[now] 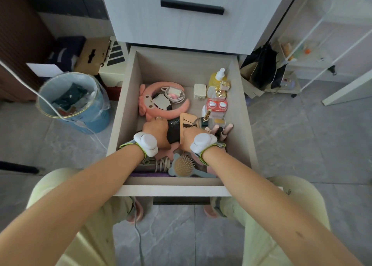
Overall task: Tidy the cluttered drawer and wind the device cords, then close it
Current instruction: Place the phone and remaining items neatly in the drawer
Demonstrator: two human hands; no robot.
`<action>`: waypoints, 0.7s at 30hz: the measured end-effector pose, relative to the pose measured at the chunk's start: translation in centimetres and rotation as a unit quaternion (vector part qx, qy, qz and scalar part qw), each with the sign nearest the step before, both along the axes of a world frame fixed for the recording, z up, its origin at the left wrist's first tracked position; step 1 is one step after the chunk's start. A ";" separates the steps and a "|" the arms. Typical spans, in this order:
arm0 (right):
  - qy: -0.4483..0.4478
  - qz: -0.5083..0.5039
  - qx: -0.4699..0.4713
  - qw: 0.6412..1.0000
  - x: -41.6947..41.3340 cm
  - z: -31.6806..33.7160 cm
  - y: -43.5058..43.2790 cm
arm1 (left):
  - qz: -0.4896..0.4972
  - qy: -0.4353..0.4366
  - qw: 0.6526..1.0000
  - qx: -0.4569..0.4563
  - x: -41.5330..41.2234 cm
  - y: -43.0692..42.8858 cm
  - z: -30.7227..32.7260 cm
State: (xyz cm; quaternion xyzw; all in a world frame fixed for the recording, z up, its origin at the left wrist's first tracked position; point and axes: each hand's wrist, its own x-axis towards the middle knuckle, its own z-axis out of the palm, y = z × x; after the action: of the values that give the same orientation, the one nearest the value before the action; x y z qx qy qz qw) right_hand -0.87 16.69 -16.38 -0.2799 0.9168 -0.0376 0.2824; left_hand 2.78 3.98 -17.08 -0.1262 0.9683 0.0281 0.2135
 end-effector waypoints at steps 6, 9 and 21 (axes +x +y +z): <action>0.002 -0.020 -0.005 1.000 0.0 -0.1 -0.2 | -0.016 -0.029 0.999 -0.035 0.0 0.4 0.1; -0.003 0.003 0.010 1.000 -0.1 -0.1 -0.2 | -0.022 -0.028 0.999 -0.038 -0.1 0.4 -0.2; 0.051 0.107 0.034 0.992 2.1 -0.1 -2.2 | -0.044 0.134 0.989 -0.048 -0.8 -1.3 0.3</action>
State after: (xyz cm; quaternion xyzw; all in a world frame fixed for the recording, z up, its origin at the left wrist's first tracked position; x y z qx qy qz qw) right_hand 1.22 14.50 -16.49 -0.3681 0.8957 0.0386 0.2466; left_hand 1.94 2.70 -16.78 -0.0887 0.9931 -0.0109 0.0763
